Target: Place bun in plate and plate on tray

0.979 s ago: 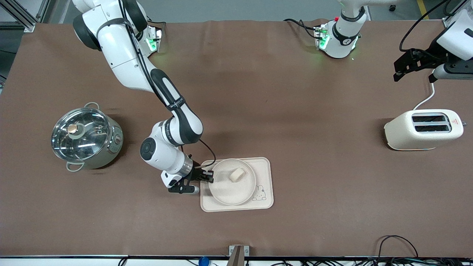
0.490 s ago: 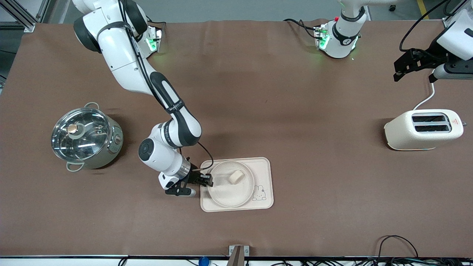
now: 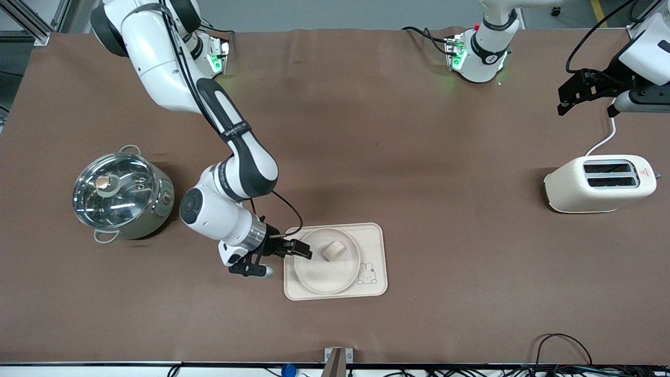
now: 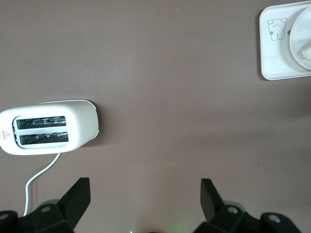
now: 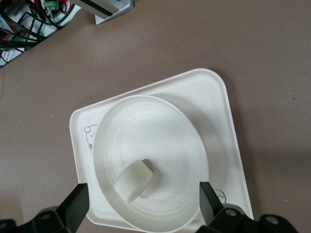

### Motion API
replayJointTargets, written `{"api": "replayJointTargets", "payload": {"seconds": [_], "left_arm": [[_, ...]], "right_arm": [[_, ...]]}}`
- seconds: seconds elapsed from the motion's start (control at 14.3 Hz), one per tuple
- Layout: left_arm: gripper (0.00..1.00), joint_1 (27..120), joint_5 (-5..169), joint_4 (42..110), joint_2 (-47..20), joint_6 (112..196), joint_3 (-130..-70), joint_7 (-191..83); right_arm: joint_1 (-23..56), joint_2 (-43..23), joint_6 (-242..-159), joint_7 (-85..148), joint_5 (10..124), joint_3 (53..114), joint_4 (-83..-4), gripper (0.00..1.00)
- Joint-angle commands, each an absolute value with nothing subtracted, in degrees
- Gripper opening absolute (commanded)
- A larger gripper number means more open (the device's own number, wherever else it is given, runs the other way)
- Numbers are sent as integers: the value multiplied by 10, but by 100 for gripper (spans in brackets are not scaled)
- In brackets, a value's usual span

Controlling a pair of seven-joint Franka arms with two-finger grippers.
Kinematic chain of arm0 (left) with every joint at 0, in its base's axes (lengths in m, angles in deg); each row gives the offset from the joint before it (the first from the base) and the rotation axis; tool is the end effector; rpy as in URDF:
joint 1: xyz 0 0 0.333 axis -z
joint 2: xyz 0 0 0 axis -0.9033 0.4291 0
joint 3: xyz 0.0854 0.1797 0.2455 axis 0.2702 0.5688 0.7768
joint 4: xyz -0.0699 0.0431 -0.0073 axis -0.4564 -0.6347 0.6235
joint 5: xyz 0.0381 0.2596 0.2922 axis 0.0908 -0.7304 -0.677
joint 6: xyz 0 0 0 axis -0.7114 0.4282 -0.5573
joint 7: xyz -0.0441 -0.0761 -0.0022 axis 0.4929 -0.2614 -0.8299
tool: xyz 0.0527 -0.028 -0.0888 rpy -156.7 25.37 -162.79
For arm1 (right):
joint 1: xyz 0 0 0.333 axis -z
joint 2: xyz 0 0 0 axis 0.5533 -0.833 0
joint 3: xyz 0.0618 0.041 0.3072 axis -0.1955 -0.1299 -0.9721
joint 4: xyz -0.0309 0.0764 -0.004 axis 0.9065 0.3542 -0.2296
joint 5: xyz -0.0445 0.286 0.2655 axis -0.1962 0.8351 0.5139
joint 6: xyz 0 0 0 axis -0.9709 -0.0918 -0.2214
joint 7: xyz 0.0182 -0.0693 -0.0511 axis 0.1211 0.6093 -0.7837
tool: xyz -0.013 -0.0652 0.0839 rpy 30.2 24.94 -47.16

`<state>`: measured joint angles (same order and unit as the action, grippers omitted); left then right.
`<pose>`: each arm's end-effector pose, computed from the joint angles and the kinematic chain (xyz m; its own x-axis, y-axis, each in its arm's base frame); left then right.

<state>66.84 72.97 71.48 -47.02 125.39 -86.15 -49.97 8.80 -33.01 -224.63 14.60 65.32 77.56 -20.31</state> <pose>0.5038 -0.0600 0.6544 0.9973 -0.0703 0.0218 -0.0702 -0.9975 -0.0076 0.6972 0.3296 0.2799 0.9780 -0.1951 0.0740 -0.1300 -0.8474 -0.5148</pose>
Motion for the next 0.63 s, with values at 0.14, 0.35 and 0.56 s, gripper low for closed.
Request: {"api": "replayJointTargets", "payload": {"seconds": [0.14,0.35,0.56], "left_arm": [[100,669,729,705,-468,1248,-859,-489],[100,669,729,705,-469,1247,-860,-488],[100,670,730,704,-469,1247,-860,-486]], "right_arm": [[137,-226,-2241,176,657,772,-328,100],[180,-158,-2127,203,652,778,-360,100],[193,-103,-2011,204,563,816,-354,100]]}}
